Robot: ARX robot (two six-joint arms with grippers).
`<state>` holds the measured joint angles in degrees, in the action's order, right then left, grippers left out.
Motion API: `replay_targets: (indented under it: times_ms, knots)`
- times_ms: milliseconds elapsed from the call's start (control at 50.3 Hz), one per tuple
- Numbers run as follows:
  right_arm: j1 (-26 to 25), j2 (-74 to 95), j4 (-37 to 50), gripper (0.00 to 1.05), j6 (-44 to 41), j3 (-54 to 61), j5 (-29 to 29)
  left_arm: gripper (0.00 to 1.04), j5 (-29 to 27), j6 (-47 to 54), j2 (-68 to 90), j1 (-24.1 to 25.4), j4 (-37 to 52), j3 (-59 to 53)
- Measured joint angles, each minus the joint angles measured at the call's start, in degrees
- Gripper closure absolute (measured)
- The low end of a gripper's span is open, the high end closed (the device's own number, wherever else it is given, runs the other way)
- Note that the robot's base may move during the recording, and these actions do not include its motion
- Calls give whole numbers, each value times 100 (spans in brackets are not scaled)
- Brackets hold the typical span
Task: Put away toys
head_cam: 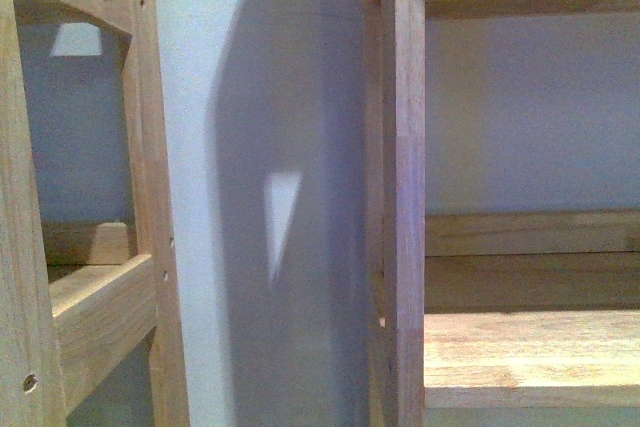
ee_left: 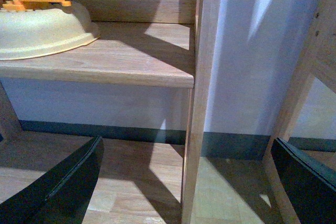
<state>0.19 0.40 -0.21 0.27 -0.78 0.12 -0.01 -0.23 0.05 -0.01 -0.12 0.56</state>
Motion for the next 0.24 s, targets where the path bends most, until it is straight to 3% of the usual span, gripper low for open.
replay_targets:
  times_ms: [239]
  knots:
    - [0,0,0,0,-2,0,0,6,0,0,0,0,0,0]
